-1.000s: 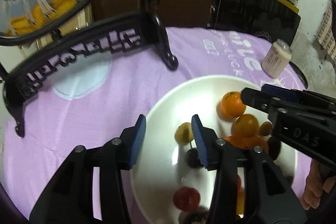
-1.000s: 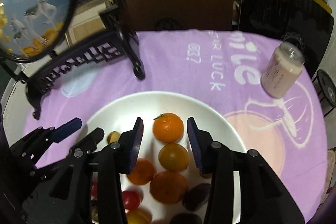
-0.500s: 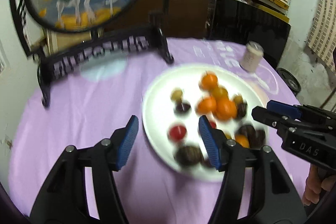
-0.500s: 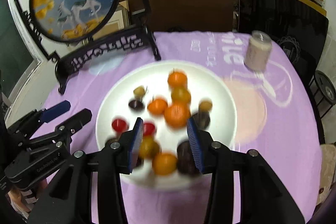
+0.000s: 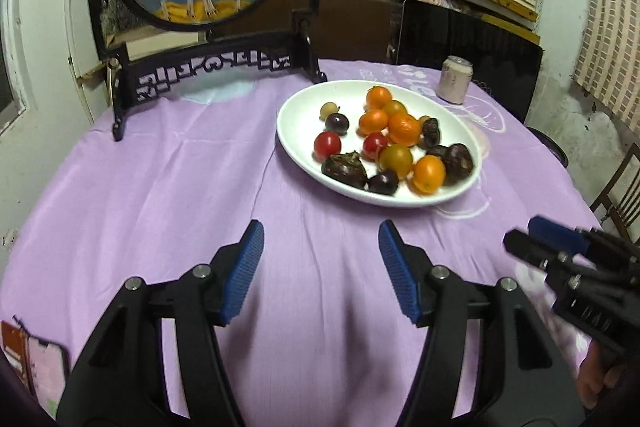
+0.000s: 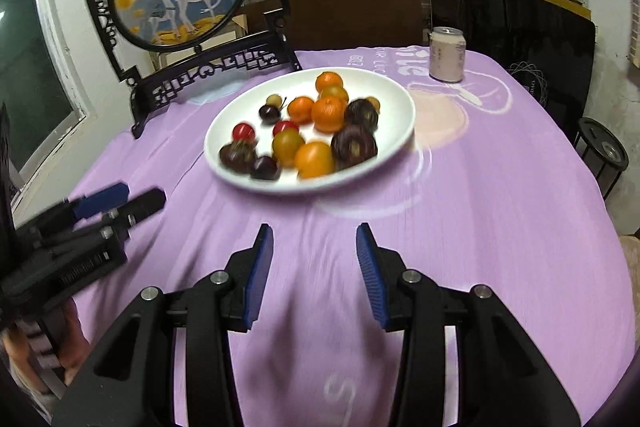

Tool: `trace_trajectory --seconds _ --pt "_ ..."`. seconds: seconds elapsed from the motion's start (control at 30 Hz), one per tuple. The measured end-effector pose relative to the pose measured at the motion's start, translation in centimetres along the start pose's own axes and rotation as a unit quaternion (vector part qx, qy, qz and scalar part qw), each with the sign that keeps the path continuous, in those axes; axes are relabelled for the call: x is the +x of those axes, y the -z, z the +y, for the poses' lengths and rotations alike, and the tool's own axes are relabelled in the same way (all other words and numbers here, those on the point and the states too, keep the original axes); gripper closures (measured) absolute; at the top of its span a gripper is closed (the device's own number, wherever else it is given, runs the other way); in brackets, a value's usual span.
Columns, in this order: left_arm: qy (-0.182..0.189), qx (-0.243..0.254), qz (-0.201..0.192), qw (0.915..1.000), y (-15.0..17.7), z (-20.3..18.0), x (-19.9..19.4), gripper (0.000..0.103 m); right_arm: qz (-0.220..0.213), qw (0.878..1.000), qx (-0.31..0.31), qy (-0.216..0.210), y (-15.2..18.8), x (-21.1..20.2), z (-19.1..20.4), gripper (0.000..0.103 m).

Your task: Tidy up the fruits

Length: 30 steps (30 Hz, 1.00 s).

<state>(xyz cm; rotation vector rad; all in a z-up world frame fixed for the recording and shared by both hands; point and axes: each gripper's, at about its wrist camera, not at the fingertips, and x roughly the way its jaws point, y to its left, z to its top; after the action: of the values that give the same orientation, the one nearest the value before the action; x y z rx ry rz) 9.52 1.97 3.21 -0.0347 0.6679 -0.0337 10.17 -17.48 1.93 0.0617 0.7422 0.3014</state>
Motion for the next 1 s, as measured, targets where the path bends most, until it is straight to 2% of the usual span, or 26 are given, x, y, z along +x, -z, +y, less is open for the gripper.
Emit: trace_trajectory --seconds 0.13,0.2,0.23,0.3,0.43,0.47,0.53,0.6,0.63,0.67,0.83,1.0 --pt "-0.006 0.009 -0.019 0.9998 1.7 -0.4 -3.1 0.037 -0.021 1.000 -0.012 -0.002 2.6 -2.6 0.8 0.060" --pt "-0.013 0.009 -0.028 0.9995 3.0 -0.4 -4.6 0.022 -0.035 0.999 -0.016 -0.003 3.5 -4.0 1.1 0.060" --pt "-0.017 0.008 -0.033 0.9993 3.5 -0.4 -5.2 0.021 -0.042 0.999 -0.017 -0.006 3.9 -4.7 1.3 0.058" --pt "-0.019 0.009 -0.038 0.9990 4.5 -0.4 -6.3 0.017 -0.062 0.998 -0.018 -0.006 4.8 -6.0 1.6 0.045" --pt "-0.029 0.001 -0.065 0.9974 5.8 -0.1 -8.0 0.004 -0.119 0.992 -0.036 0.010 6.6 -7.9 2.0 0.042" --pt "-0.031 0.003 -0.070 0.9970 5.8 -0.2 -8.2 0.002 -0.123 0.992 -0.040 0.012 6.7 -7.9 2.0 0.037" --pt "-0.038 0.011 -0.083 0.9958 5.8 -0.3 -8.6 0.002 -0.126 0.991 -0.045 0.014 6.7 -8.1 2.1 0.029" --pt "-0.038 0.017 -0.085 0.9955 5.8 -0.5 -8.5 0.002 -0.143 0.989 -0.044 0.018 6.7 -8.6 1.9 0.027" --pt "-0.035 0.022 -0.079 0.9960 5.8 -0.6 -8.4 0.002 -0.153 0.987 -0.043 0.022 6.7 -8.8 1.9 0.011" --pt "-0.029 0.025 -0.073 0.9966 5.8 -0.7 -8.2 0.002 -0.160 0.986 -0.041 0.027 6.7 -9.0 1.8 0.001" --pt "-0.030 0.034 -0.068 0.9967 5.8 -1.0 -8.2 0.002 -0.193 0.980 -0.040 0.034 6.9 -10.0 1.9 0.001" --pt "-0.022 0.031 -0.063 0.9973 5.9 -0.9 -8.3 0.002 -0.160 0.985 -0.050 0.051 6.6 -9.0 2.2 0.001"
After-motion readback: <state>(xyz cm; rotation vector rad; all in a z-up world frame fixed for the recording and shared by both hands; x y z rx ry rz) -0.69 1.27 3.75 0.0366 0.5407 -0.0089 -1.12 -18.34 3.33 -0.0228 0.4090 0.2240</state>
